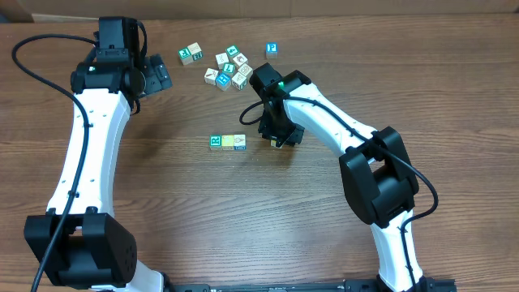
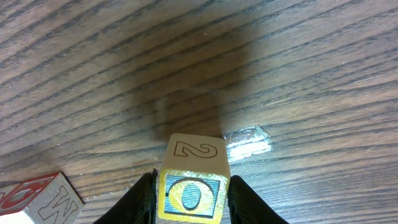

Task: Form a horizontal line
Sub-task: 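Close the right gripper on the 2 block and lift it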

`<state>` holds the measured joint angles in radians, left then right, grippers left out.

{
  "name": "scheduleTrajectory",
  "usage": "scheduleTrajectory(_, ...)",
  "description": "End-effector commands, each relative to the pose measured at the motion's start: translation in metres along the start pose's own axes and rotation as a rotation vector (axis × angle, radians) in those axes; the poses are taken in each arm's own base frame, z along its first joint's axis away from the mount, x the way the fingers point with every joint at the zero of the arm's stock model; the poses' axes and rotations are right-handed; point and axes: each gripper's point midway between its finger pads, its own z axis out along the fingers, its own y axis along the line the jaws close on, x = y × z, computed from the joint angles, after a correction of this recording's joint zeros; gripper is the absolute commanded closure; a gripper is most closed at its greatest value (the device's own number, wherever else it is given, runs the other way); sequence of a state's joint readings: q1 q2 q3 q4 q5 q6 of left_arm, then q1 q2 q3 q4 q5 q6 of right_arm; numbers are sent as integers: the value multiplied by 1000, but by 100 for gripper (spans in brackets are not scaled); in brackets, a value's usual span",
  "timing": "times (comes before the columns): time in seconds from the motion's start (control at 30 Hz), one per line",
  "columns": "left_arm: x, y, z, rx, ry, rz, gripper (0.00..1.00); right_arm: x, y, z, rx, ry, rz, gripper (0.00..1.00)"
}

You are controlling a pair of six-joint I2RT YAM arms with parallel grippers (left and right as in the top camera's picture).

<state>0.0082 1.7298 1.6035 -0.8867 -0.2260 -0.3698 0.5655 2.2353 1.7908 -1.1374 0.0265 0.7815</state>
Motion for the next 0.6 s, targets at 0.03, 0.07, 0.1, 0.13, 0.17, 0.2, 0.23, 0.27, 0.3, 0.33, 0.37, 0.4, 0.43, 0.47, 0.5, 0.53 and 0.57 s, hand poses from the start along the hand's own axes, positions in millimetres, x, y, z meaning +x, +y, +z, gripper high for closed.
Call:
scheduleTrajectory(0.03, -1, 2, 0, -14, -6, 6, 0, 2, 0, 3, 10, -3, -12, 66)
scheduleTrajectory(0.07, -1, 2, 0, -14, -6, 6, 0, 1, 0, 3, 11, -3, -12, 65)
scheduleTrajectory(0.1, -1, 2, 0, -14, -6, 6, 0, 1, 0, 3, 12, -4, -12, 65)
scheduleTrajectory(0.13, -1, 2, 0, -14, -6, 6, 0, 0, -1, 3, 16, -9, -12, 65)
scheduleTrajectory(0.17, -1, 2, 0, -14, -6, 6, 1, 0, -2, 3, 21, -14, -12, 65)
scheduleTrajectory(0.2, -1, 2, 0, -14, -6, 6, 0, -1, -2, 3, 23, -17, -12, 65)
scheduleTrajectory(0.23, -1, 2, 0, -14, -6, 6, 1, -1, -3, 3, 24, -17, -12, 65)
scheduleTrajectory(0.27, -1, 2, 0, -14, -6, 6, 1, -1, -2, 3, 23, -17, -12, 65)
scheduleTrajectory(0.3, -1, 2, 0, -14, -6, 6, 0, -1, -2, 3, 23, -18, -11, 65)
scheduleTrajectory(0.33, -1, 2, 0, -14, -6, 6, 0, -1, -2, 3, 22, -18, -11, 65)
scheduleTrajectory(0.37, -1, 2, 0, -14, -6, 6, 0, -1, -2, 3, 22, -18, -11, 65)
scheduleTrajectory(0.4, -1, 2, 0, -14, -6, 6, 0, -1, -2, 3, 22, -18, -11, 65)
scheduleTrajectory(0.43, -1, 2, 0, -14, -6, 6, 0, -1, -2, 3, 22, -18, -11, 65)
scheduleTrajectory(0.47, -1, 2, 0, -14, -6, 6, 0, -1, -2, 3, 22, -18, -11, 65)
scheduleTrajectory(0.5, -1, 2, 0, -14, -6, 6, 0, -1, -2, 3, 21, -18, -11, 65)
scheduleTrajectory(0.53, -1, 2, 0, -15, -6, 6, 0, -1, -2, 3, 21, -18, -11, 65)
scheduleTrajectory(0.57, -1, 2, 0, -14, -6, 6, 1, -1, -2, 3, 21, -18, -11, 65)
